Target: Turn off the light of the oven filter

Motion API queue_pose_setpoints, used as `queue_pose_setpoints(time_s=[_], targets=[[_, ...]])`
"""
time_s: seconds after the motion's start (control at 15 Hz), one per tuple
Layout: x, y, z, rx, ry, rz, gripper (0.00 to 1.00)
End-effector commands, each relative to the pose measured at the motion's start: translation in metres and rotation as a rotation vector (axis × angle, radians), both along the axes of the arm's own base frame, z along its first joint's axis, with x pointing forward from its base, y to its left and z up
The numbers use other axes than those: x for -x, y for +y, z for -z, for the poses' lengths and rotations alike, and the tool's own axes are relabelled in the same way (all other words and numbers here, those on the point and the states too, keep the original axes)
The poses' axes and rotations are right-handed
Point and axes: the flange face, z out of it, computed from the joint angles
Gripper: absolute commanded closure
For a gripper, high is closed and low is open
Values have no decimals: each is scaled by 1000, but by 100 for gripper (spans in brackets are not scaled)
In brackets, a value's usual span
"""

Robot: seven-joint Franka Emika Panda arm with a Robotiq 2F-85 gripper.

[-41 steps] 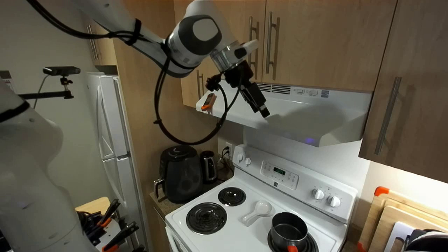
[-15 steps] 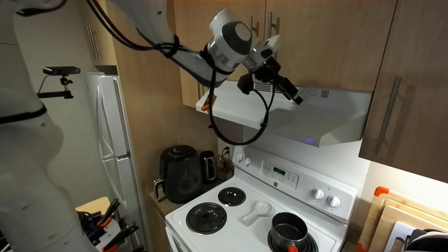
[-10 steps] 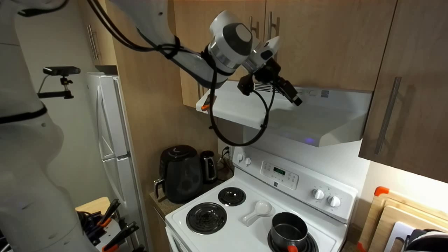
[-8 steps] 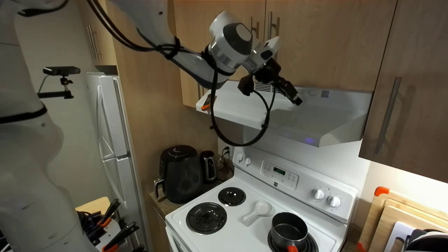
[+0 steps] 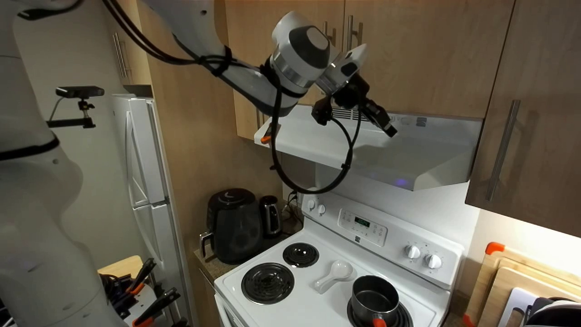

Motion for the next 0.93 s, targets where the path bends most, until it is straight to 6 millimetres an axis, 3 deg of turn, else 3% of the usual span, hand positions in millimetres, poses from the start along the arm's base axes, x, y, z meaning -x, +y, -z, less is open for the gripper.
queue_pose_setpoints(time_s=[0.0,0.87], targets=[[17,5,0,0,-21,-5,100],[32,21,-7,23,-38,-45,100]])
